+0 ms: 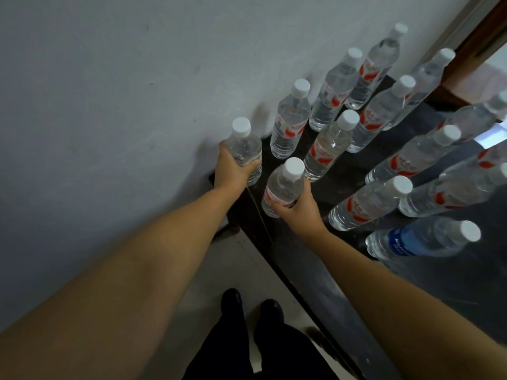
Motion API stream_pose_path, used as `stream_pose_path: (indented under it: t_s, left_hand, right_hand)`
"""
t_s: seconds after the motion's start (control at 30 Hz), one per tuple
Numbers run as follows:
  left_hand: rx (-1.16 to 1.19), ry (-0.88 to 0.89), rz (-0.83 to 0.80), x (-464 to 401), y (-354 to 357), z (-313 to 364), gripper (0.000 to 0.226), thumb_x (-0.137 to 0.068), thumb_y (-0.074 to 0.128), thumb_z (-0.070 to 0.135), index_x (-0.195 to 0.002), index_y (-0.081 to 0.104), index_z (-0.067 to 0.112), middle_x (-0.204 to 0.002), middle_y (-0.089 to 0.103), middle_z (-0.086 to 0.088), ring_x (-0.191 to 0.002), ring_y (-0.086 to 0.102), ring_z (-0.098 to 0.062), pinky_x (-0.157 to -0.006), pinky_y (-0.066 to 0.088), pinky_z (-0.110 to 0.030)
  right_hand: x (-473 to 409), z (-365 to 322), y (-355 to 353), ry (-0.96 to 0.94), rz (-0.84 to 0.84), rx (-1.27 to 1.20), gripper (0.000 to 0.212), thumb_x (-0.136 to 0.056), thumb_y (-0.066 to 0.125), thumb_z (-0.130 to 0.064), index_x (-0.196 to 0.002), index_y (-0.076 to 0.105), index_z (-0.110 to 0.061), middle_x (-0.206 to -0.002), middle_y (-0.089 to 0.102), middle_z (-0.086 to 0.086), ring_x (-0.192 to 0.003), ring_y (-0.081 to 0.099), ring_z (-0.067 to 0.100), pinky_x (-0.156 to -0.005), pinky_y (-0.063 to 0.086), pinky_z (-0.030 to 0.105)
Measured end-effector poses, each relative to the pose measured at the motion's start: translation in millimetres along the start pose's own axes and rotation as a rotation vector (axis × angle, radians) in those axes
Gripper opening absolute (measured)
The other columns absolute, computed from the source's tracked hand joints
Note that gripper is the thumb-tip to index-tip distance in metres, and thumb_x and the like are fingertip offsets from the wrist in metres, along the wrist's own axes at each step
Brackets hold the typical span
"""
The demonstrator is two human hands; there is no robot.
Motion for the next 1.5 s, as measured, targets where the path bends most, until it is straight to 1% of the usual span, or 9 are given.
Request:
stream_pose_path:
  t_s: [0.1, 0.23, 0.57, 0.7, 0.8, 0.97, 1.07, 1.27, 1.5]
  left_hand:
    - [-0.021, -0.016, -0.021, -2, 1, -4, 0.077, -0.074, 0.080, 0.019, -0.134, 0.033, 0.009, -0.130, 0.055, -0.009, -0.119, 0.054, -0.022, -0.096, 0.042, -0.030]
    - [-0.088, -0.052, -0.073, -6, -1, -12, 0.082, -0.075, 0.080, 0.020, -0.137, 0.029, 0.007, -0.133, 0.053, -0.011, -0.121, 0.054, -0.025, -0.103, 0.043, -0.036]
    - [-0.208, -0.076, -0.164, 0, -5, -18, 0.104, -0.075, 0.080, 0.034, -0.151, 0.012, 0.017, -0.149, 0.037, -0.012, -0.136, 0.041, -0.027, -0.111, 0.036, -0.044]
    - [-0.259, -0.090, -0.184, 16, -12, -24, 0.101, -0.076, 0.077, 0.039, -0.151, 0.014, 0.017, -0.150, 0.035, -0.013, -0.136, 0.039, -0.029, -0.110, 0.037, -0.042]
    - [-0.318, -0.085, -0.184, 34, -19, -27, 0.081, -0.082, 0.073, 0.031, -0.146, 0.028, 0.009, -0.144, 0.043, -0.015, -0.129, 0.046, -0.028, -0.103, 0.040, -0.035]
    - [-0.582, -0.147, -0.290, 73, -28, -44, 0.048, -0.090, 0.063, 0.029, -0.131, 0.050, 0.007, -0.130, 0.056, -0.015, -0.117, 0.056, -0.028, -0.096, 0.044, -0.033]
    - [-0.692, -0.115, -0.324, 103, -30, -50, 0.036, -0.092, 0.059, 0.024, -0.122, 0.057, 0.004, -0.125, 0.060, -0.016, -0.113, 0.057, -0.030, -0.095, 0.046, -0.035]
    - [-0.781, -0.185, -0.279, 169, -43, -79, 0.033, -0.092, 0.056, 0.023, -0.121, 0.059, 0.007, -0.124, 0.061, -0.015, -0.113, 0.057, -0.030, -0.092, 0.047, -0.033]
    - [-0.717, -0.438, -0.166, 265, -85, -128, 0.032, -0.093, 0.054, 0.023, -0.119, 0.061, 0.006, -0.124, 0.060, -0.016, -0.112, 0.057, -0.031, -0.094, 0.047, -0.034]
  right_hand:
    - [0, 2, 1, 0.019, -0.020, -0.007, 0.077, -0.076, 0.080, -0.017, -0.136, 0.032, -0.022, -0.120, 0.050, -0.013, -0.105, 0.053, -0.003, -0.075, 0.044, 0.003]
    - [6, 15, 0, 0.074, -0.079, 0.037, 0.092, -0.069, 0.081, -0.033, -0.143, 0.026, -0.029, -0.143, 0.042, 0.003, -0.130, 0.046, 0.015, -0.104, 0.042, 0.032]
    - [23, 33, -17, 0.204, -0.129, 0.170, 0.101, -0.080, 0.077, -0.030, -0.153, 0.007, -0.026, -0.155, 0.025, 0.013, -0.141, 0.032, 0.025, -0.113, 0.034, 0.040]
    - [25, 35, -20, 0.238, -0.154, 0.235, 0.101, -0.080, 0.076, -0.032, -0.153, 0.005, -0.026, -0.155, 0.024, 0.014, -0.140, 0.033, 0.027, -0.113, 0.035, 0.044]
    - [25, 34, -22, 0.268, -0.194, 0.325, 0.096, -0.083, 0.074, -0.032, -0.153, 0.009, -0.023, -0.154, 0.026, 0.014, -0.139, 0.036, 0.028, -0.111, 0.037, 0.041]
    - [28, 29, -15, 0.208, -0.398, 0.714, 0.058, -0.090, 0.065, -0.028, -0.140, 0.041, -0.012, -0.137, 0.050, 0.013, -0.120, 0.054, 0.025, -0.092, 0.044, 0.030]
    - [36, 22, -4, 0.104, -0.543, 0.912, 0.044, -0.092, 0.060, -0.026, -0.132, 0.049, -0.011, -0.129, 0.055, 0.011, -0.116, 0.055, 0.026, -0.091, 0.047, 0.033]
    - [58, 25, 19, -0.157, -0.708, 1.219, 0.033, -0.094, 0.054, -0.025, -0.124, 0.054, -0.012, -0.124, 0.056, 0.013, -0.113, 0.056, 0.031, -0.091, 0.049, 0.040]
    - [98, 28, 63, -0.356, -0.869, 1.350, 0.028, -0.094, 0.051, -0.020, -0.120, 0.056, -0.010, -0.119, 0.059, 0.012, -0.106, 0.058, 0.030, -0.080, 0.046, 0.034]
Point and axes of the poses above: each hand's wrist, its own x-axis away from the middle knuckle, its own y-axis out of the palm, z = x × y, the point moved 3 cm from there along -x, towards the middle knuckle
